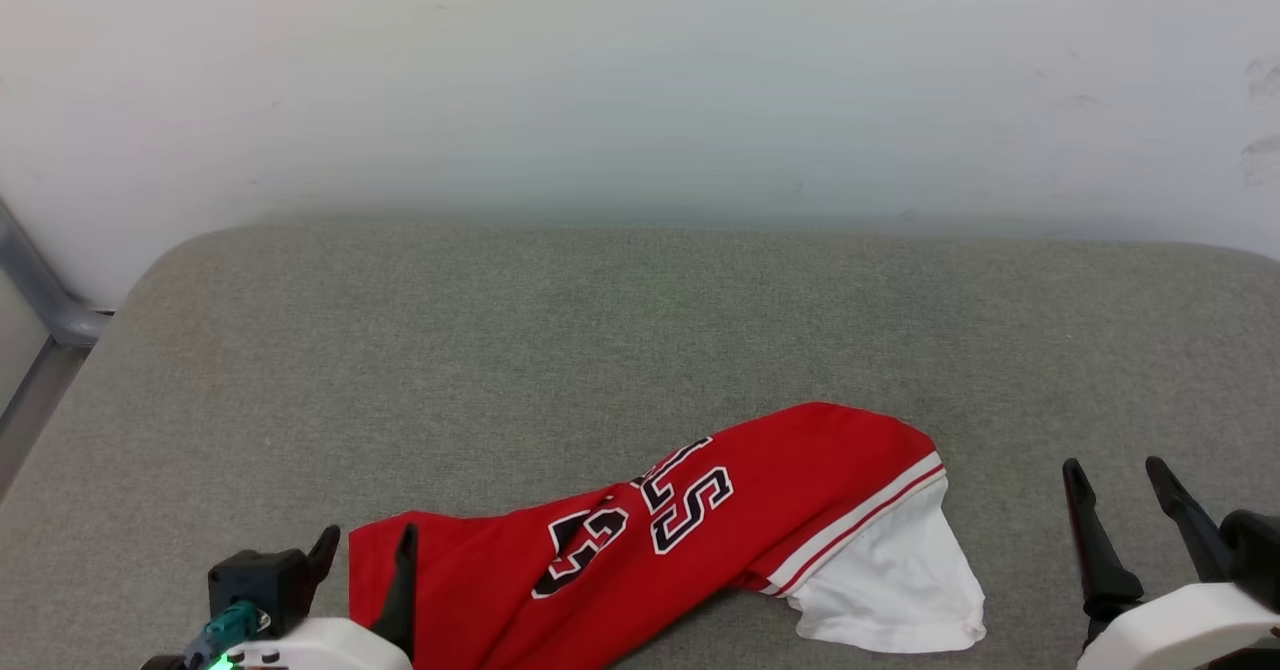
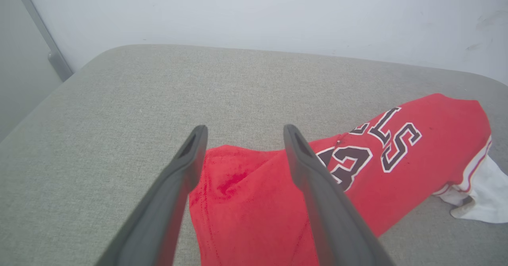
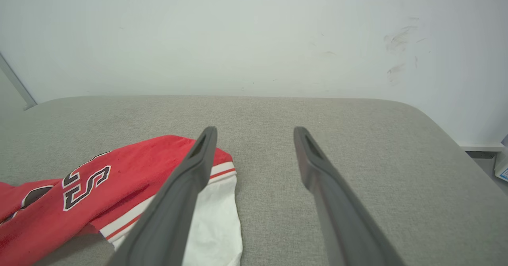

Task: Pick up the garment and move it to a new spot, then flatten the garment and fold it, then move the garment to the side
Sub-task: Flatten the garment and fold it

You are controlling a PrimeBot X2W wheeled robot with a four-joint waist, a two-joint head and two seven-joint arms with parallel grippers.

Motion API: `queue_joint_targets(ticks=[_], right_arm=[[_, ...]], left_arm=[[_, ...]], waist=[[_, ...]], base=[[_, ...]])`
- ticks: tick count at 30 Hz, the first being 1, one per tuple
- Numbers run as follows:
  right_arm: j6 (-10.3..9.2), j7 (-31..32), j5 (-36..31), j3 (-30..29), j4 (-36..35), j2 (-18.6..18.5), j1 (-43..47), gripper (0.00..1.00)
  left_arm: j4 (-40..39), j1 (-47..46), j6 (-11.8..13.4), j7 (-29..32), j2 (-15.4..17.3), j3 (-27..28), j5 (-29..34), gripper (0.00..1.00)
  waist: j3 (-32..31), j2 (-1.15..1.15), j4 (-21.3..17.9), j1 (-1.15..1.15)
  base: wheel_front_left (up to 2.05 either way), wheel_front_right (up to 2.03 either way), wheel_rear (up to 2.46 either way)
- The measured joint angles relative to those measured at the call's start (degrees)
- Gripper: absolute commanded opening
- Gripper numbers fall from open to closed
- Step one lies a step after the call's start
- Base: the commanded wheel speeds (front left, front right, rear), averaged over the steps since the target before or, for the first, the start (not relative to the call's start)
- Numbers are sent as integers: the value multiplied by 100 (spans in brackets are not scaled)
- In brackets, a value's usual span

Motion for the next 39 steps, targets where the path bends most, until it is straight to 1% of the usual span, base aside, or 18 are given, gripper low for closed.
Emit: queue_joint_targets(ticks=[3, 6, 11, 14, 16, 20, 25, 31, 36, 39], right_arm=[[0, 25, 5, -22, -30, 0, -1, 100], [0, 36, 4, -13, -73, 0, -2, 100], [1, 99, -32, 70, -155, 1, -77, 100], [1, 116, -47, 98, -187, 1, -112, 100], [0, 120, -47, 98, -213, 0, -137, 100], [0, 121, -57, 153, -277, 0, -246, 100], [1, 69, -32, 265, -253, 1, -407, 100], [0, -45, 48, 289, -124, 1, -543, 100], [0, -130, 137, 298, 22, 0, -597, 100], [0, -185, 222, 296, 108, 0, -617, 100]], left_arm=[[-185, -191, 13, -136, -15, -18, 145, 100], [-224, -444, -60, -123, -24, -96, 231, 100], [-43, -1099, -394, 62, -33, -291, 294, 100], [155, -1538, -597, 79, -159, -367, 291, 100], [377, -1801, -798, 164, -255, -493, 253, 100], [925, -2313, -1230, 528, -389, -779, 137, 100], [1709, -2708, -1616, 896, -568, -1010, -35, 100], [2529, -3066, -2003, 1594, -609, -1232, -278, 100], [3066, -3242, -2345, 2490, -511, -1543, -420, 100], [3203, -3451, -2432, 2991, -510, -1681, -478, 100]], waist=[[8, 0, 15, 0], [37, 0, 7, 0], [145, 0, -55, 0], [220, 0, -133, 0], [278, 0, -190, 0], [479, 0, -296, 0], [755, 0, -486, 0], [1090, 0, -696, 0], [1287, 0, -821, 1], [1363, 0, -827, 1]], base=[[0, 0, 0], [0, 0, 0], [0, 0, 0], [0, 0, 0], [0, 0, 0], [0, 0, 0], [0, 0, 0], [0, 0, 0], [0, 0, 0], [0, 0, 0]])
